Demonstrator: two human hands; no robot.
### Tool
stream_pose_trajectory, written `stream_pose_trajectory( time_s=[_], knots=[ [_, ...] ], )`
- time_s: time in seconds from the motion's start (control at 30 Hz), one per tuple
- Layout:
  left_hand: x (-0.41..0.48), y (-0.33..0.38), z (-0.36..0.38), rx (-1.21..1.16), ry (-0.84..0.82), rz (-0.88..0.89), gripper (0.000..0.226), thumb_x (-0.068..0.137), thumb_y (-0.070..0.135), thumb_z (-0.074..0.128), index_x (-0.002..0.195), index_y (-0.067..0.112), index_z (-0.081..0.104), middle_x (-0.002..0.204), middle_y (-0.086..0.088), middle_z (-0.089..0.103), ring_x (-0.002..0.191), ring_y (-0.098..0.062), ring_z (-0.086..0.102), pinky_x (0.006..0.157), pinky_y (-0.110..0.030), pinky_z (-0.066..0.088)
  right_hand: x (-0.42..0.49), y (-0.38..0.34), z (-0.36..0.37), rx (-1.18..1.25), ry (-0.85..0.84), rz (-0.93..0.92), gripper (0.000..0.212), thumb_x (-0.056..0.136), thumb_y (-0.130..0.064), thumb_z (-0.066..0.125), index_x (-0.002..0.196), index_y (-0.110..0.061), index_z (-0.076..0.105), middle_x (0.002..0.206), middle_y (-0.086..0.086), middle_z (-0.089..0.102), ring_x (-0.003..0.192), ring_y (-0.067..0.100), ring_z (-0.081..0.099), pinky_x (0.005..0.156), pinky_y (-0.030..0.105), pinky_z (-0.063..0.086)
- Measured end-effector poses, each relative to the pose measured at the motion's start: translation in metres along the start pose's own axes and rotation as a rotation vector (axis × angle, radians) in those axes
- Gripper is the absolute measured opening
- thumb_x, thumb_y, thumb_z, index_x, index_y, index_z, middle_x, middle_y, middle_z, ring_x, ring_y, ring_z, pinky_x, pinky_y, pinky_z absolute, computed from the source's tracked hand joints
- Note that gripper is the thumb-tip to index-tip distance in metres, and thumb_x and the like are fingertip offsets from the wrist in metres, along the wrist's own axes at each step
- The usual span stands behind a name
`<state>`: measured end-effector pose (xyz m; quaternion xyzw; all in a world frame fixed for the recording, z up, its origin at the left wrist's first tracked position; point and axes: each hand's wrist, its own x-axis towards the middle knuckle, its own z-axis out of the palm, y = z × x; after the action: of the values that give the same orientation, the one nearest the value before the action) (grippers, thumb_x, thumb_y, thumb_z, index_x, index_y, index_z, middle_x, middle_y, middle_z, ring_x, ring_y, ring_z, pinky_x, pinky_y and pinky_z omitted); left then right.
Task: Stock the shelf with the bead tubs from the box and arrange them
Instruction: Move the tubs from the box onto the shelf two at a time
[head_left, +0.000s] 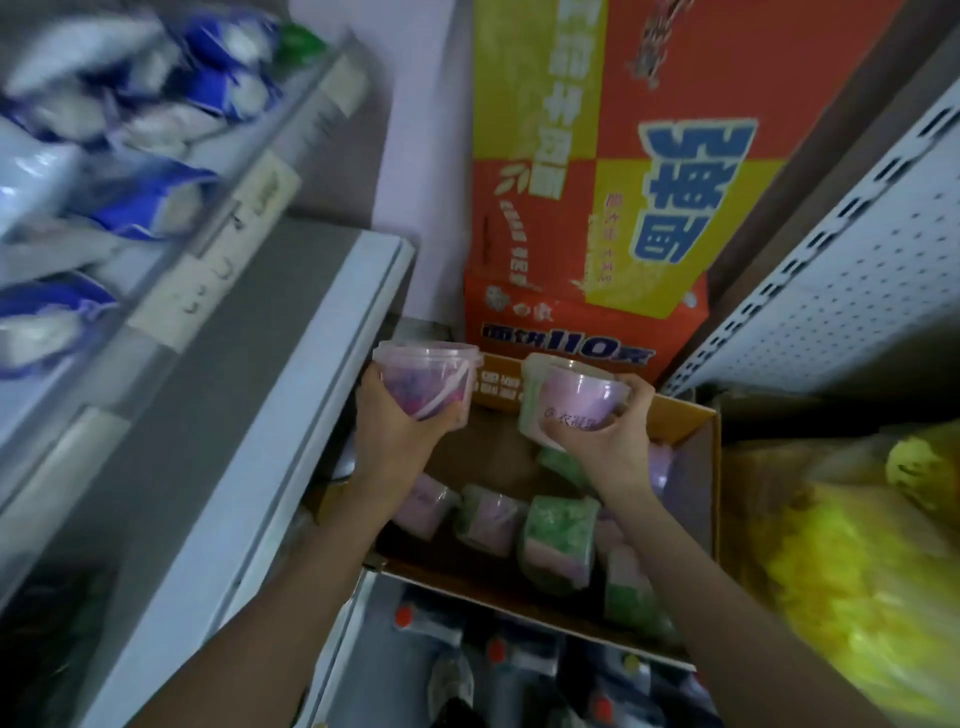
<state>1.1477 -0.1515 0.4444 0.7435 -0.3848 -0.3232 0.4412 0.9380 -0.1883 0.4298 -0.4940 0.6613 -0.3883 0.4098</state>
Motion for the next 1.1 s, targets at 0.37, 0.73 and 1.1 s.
stream_pose_trajectory(
  time_s=[0.37, 0.73, 1.1],
  knots=[
    [-0.11, 0.152, -0.101, -0.025, 0.403, 0.242, 0.085, 0.062, 0.032, 0.084, 0.133, 0.018, 0.039, 0.123, 0.009, 0.051, 0.106, -0.006, 0.052, 0.087, -0.02, 0.04, -0.054, -0.162, -0.086, 0.185, -0.16, -0.343, 0.09, 0.06, -0.016, 0.087, 0.128, -0.03, 0.029, 0.122, -0.007, 0.044, 0.114, 0.015, 0.049, 0.092, 0.033, 0.05],
    [-0.202, 0.243, -0.207, -0.002, 0.758, 0.398, 0.086, 0.063, 0.033, 0.083, 0.134, 0.013, 0.038, 0.126, -0.001, 0.053, 0.107, -0.011, 0.055, 0.084, -0.016, 0.044, -0.119, -0.298, -0.112, 0.31, -0.36, -0.61, 0.094, 0.059, -0.003, 0.087, 0.133, -0.02, 0.031, 0.13, 0.002, 0.044, 0.108, 0.012, 0.05, 0.061, 0.001, 0.044],
    [-0.276, 0.27, -0.318, 0.119, 1.121, 0.416, 0.095, 0.06, 0.052, 0.079, 0.136, 0.017, 0.035, 0.131, -0.002, 0.053, 0.117, -0.018, 0.054, 0.098, -0.04, 0.046, -0.203, -0.396, -0.058, 0.427, -0.605, -0.842, 0.091, 0.041, -0.033, 0.087, 0.113, -0.045, 0.032, 0.122, -0.002, 0.051, 0.108, 0.021, 0.057, 0.087, 0.04, 0.055]
  ],
)
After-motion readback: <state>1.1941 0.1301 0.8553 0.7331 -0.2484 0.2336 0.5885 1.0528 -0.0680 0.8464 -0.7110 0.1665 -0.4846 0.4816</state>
